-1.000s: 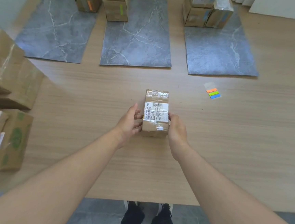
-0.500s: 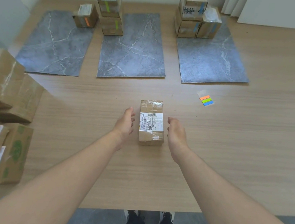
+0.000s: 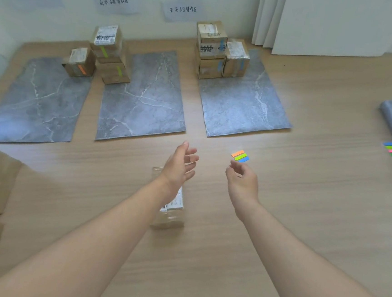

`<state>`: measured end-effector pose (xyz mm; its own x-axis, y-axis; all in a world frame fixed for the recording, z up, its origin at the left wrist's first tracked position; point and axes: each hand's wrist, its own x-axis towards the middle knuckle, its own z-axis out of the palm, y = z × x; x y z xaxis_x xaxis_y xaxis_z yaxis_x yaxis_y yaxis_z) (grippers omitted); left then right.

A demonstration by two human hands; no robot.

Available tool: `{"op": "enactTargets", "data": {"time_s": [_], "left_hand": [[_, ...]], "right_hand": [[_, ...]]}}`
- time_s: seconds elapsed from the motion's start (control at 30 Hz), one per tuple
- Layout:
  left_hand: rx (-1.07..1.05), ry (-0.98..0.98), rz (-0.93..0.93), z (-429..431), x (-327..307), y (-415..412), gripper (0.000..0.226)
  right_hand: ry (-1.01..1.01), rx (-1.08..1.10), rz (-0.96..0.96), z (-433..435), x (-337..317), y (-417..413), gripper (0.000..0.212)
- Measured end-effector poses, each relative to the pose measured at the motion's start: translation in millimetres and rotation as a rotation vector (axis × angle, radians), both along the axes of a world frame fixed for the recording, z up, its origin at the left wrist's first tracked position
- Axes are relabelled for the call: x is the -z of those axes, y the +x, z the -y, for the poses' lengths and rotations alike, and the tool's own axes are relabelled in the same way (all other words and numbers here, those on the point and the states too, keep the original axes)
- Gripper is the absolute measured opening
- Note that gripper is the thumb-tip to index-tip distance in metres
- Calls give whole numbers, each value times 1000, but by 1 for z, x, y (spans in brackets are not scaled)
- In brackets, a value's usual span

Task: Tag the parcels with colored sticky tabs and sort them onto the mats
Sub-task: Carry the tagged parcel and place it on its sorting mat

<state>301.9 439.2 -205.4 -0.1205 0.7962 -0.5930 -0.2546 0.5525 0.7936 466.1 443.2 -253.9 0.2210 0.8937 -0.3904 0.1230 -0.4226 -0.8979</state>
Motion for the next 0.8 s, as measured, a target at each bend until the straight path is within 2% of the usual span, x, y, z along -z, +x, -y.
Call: {"op": "enactTargets", "data": {"time_s": [0.47, 0.6, 0.8], "left_hand": [[24, -126, 21, -88, 65, 99, 50], [35, -155, 1, -109, 77, 100, 50], [57, -178, 29, -133, 91, 91, 59]], "right_hand": [[-27, -147, 158, -95, 64, 83, 32], [33, -265, 298, -119, 84, 81, 37], [116, -399, 515, -142, 107, 70, 29]]}}
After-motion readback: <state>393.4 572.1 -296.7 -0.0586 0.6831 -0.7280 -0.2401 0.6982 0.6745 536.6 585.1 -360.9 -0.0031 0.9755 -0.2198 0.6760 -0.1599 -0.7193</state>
